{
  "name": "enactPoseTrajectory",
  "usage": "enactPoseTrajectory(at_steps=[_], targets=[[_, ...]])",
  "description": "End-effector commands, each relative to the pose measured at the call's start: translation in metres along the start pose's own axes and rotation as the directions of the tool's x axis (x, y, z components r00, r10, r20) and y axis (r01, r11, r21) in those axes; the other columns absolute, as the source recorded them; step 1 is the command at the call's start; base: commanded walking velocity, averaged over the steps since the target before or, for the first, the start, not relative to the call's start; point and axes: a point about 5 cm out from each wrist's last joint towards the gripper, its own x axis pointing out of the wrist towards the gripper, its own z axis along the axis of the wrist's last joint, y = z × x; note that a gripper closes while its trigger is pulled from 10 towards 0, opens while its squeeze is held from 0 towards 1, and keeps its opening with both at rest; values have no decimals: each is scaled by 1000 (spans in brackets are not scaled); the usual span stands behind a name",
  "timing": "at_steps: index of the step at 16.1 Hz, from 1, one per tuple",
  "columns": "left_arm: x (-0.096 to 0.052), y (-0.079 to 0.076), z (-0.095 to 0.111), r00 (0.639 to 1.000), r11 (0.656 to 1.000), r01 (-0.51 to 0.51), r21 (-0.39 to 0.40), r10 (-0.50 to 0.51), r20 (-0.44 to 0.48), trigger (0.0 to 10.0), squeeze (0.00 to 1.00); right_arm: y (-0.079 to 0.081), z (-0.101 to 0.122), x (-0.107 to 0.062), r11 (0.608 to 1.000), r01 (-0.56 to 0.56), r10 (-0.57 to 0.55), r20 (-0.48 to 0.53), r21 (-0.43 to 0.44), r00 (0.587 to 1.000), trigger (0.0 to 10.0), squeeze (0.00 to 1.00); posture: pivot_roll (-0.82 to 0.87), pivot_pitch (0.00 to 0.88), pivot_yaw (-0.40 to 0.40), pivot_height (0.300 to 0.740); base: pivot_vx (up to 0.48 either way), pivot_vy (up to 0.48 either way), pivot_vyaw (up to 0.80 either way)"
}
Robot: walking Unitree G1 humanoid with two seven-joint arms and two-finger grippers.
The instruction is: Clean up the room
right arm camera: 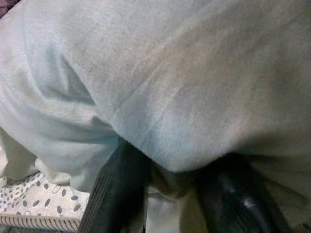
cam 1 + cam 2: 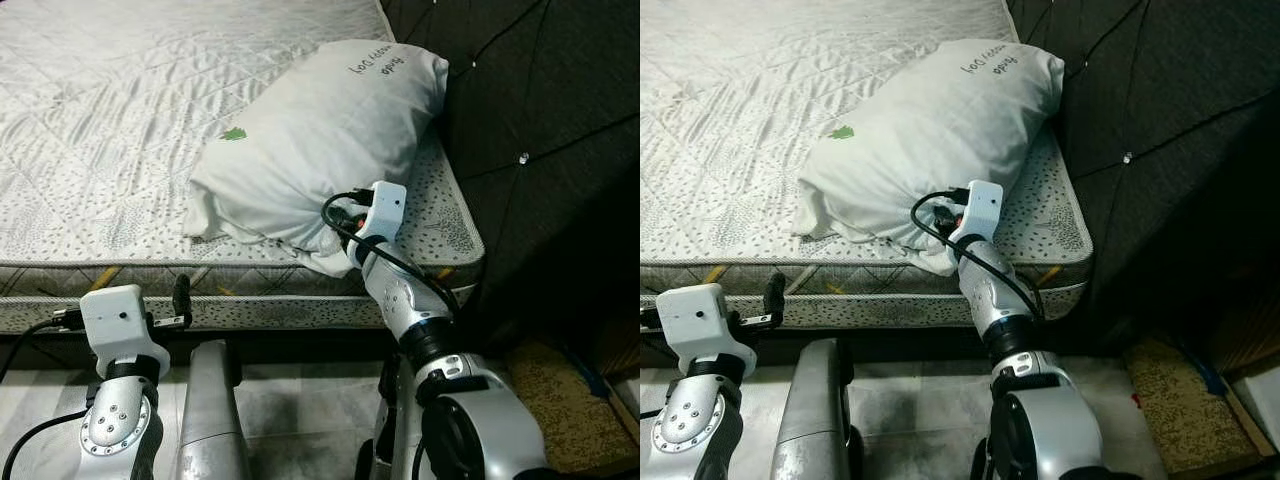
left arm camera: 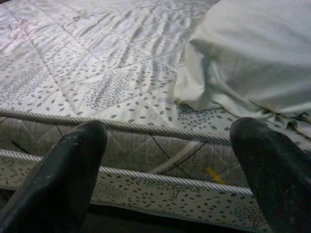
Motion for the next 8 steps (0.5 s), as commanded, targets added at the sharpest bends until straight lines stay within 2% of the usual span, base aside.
enactPoseTrajectory(at_steps=[1, 7, 8], targets=[[2, 0, -2, 1000, 1000, -6, 2, 6, 1, 10000, 0, -9, 21, 2, 999, 40, -40, 80, 4, 996, 0, 0, 109, 48, -50, 507, 0, 0, 0], [15, -5, 2, 999, 1000, 15, 8, -15, 35, 10000, 0, -40, 31, -1, 991, 131, -129, 120, -10, 984, 0, 0, 97, 3, -45, 507, 0, 0, 0], [19, -5, 2, 999, 1000, 11, 6, -11, 41, 10000, 0, -52, 39, -2, 986, 163, -156, 146, -37, 977, 0, 0, 81, 0, -45, 507, 0, 0, 0]])
